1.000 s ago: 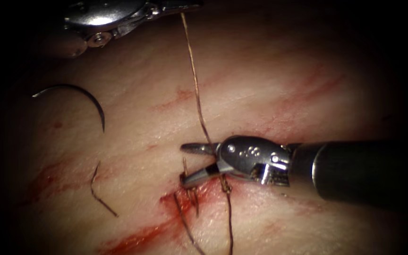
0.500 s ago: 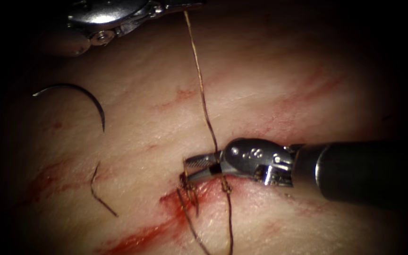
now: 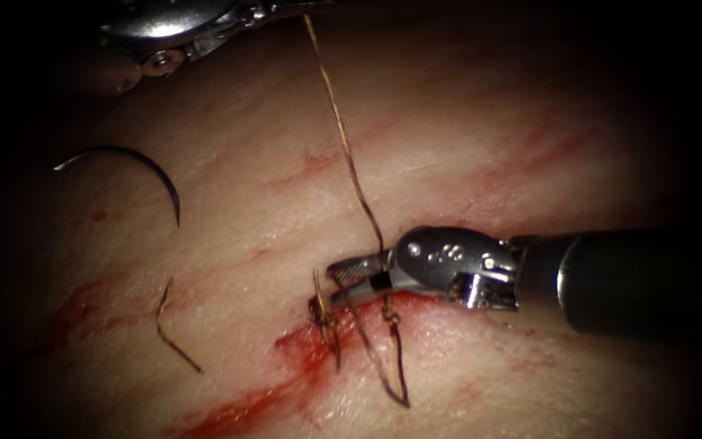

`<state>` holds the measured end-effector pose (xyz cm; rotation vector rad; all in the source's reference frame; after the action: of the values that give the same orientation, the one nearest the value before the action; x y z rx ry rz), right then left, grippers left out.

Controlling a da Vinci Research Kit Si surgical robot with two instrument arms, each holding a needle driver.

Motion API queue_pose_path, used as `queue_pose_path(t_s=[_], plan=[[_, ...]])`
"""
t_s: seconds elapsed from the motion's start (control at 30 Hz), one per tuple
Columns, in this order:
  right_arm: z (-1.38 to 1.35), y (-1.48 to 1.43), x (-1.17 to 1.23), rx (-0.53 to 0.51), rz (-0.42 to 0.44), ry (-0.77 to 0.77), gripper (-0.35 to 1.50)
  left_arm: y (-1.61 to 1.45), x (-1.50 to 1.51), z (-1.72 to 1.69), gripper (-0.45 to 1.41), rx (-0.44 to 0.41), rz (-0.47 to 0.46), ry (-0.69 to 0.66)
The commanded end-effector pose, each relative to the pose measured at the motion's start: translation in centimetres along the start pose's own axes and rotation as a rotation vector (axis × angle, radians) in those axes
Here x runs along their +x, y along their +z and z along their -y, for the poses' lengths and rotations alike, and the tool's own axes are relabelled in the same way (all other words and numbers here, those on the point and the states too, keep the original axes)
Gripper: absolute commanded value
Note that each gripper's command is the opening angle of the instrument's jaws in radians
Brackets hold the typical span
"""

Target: Wound Closure

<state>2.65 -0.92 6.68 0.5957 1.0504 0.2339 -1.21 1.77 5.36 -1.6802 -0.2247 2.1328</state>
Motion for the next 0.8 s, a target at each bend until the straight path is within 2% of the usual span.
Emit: queue_pose_path(t_s=[0.03, 0.07, 0.1, 0.13, 0.17, 0.43, 0.8], plan=[[0.01, 0.11, -0.04, -0.007, -0.02, -0.012, -0.11, 0.06, -0.04, 0.02, -0.45, 0.0, 0.001, 0.001], [0.02, 0.12, -0.05, -0.051, -0.018, -0.018, 0.57, 0.05, -0.04, 0.02, -0.45, -0.001, 0.001, 0.001], [0.03, 0.14, -0.05, -0.075, -0.014, -0.018, 1.06, 0.05, -0.04, 0.02, -0.45, 0.001, -0.001, 0.001], [0.02, 0.15, -0.06, -0.086, -0.004, -0.016, 1.41, 0.05, -0.04, 0.02, -0.45, 0.001, -0.001, 0.001], [0.01, 0.17, -0.07, -0.091, 0.012, -0.014, 1.46, 0.06, -0.04, 0.02, -0.45, 0.001, -0.001, 0.001], [0.06, 0.22, -0.16, -0.07, 0.02, -0.007, 1.48, 0.06, -0.04, 0.05, -0.45, 0.001, -0.002, 0.001], [0.05, 0.24, -0.04, -0.069, -0.009, 0.03, 1.48, 0.09, -0.06, 0.02, -0.45, 0.005, -0.001, 0.003]])
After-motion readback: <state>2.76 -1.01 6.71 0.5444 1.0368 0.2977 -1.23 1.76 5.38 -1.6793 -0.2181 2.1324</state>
